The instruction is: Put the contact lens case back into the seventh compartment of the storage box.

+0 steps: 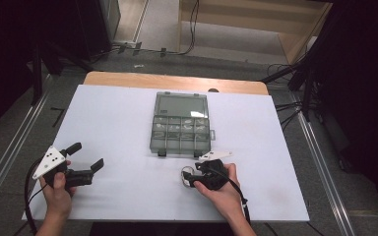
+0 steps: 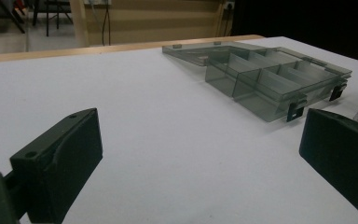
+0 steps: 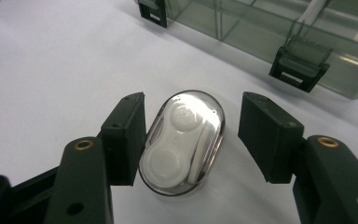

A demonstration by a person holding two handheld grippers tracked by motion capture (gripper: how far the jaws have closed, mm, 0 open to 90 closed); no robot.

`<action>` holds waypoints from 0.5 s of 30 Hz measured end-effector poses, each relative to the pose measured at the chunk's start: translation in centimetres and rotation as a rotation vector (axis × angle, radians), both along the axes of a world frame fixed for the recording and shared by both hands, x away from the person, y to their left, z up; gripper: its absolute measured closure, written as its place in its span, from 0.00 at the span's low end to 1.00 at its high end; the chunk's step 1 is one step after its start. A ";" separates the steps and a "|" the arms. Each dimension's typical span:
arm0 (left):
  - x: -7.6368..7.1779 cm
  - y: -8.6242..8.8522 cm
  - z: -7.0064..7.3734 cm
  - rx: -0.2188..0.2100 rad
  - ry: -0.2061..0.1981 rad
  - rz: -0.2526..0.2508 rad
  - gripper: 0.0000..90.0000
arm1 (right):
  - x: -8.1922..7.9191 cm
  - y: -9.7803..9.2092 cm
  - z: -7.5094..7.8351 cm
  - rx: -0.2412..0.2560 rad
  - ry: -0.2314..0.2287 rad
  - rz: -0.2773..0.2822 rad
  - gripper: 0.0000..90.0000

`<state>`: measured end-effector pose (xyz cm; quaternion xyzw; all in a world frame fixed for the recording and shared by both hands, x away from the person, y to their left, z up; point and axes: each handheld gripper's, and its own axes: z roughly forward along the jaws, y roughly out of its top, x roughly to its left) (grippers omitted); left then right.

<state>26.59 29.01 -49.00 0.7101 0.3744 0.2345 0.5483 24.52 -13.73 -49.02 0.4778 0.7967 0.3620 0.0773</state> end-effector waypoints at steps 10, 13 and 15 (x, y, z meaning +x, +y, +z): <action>0.0 -0.1 0.0 0.009 0.001 0.002 0.00 | -0.1 0.8 -0.7 -0.021 0.017 0.001 0.45; 0.0 -0.1 0.0 0.009 0.000 0.001 0.00 | -0.1 0.9 -0.9 -0.024 0.020 -0.007 0.45; 0.0 -0.1 0.0 0.009 0.000 0.001 0.00 | -0.1 1.0 -1.0 -0.027 0.018 -0.011 0.45</action>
